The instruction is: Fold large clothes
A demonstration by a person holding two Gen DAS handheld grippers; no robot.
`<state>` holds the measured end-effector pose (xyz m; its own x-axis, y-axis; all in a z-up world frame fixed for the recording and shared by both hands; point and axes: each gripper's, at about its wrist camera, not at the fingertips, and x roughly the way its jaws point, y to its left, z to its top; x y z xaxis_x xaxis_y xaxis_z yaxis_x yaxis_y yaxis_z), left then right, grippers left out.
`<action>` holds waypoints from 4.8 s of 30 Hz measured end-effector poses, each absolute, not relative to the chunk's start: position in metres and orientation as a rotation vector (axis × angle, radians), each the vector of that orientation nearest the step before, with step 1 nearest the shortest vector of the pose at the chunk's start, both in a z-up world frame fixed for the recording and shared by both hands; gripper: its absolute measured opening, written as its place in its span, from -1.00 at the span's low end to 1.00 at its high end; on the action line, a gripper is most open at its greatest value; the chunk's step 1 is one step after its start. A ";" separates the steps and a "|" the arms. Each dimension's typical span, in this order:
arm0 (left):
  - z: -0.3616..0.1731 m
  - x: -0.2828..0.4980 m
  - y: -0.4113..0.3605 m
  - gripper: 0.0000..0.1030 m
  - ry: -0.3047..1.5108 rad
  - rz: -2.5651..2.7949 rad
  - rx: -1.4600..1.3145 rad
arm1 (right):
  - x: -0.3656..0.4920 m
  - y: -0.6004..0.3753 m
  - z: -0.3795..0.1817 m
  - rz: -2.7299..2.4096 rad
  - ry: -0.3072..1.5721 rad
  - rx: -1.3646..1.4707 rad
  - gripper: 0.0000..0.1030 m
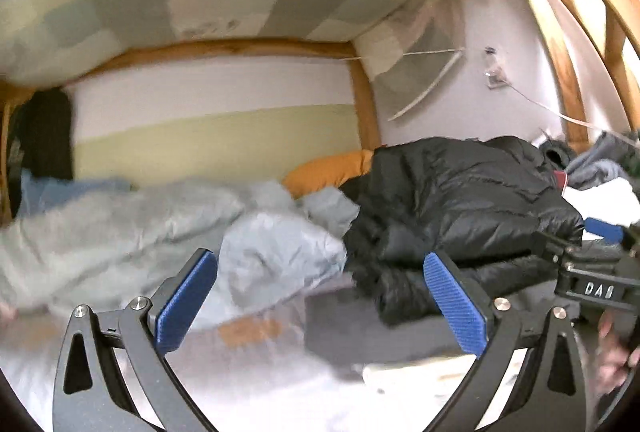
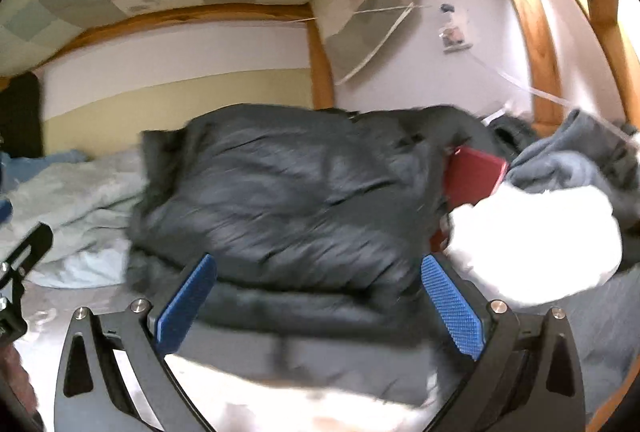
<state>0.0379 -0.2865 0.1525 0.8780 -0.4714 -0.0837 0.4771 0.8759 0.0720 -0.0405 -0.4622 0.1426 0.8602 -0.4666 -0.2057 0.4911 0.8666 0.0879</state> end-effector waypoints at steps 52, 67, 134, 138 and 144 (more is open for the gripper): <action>0.038 0.066 -0.210 1.00 0.268 -0.266 0.028 | 0.021 -0.363 0.032 -0.416 0.379 0.043 1.00; 0.038 0.063 -0.207 1.00 0.260 -0.246 0.008 | 0.024 -0.362 0.031 -0.414 0.387 0.057 1.00; 0.037 0.055 -0.206 1.00 0.254 -0.233 0.015 | 0.016 -0.362 0.035 -0.443 0.355 0.064 1.00; 0.037 0.054 -0.206 1.00 0.256 -0.232 0.012 | 0.019 -0.363 0.035 -0.440 0.362 0.065 1.00; 0.037 0.055 -0.204 1.00 0.257 -0.236 0.010 | 0.019 -0.365 0.034 -0.442 0.362 0.078 1.00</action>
<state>0.0552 -0.2043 0.0369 0.9398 -0.2296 -0.2531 0.2321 0.9725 -0.0202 0.0187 -0.3648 0.0343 0.8411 -0.4044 -0.3592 0.4317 0.9020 -0.0046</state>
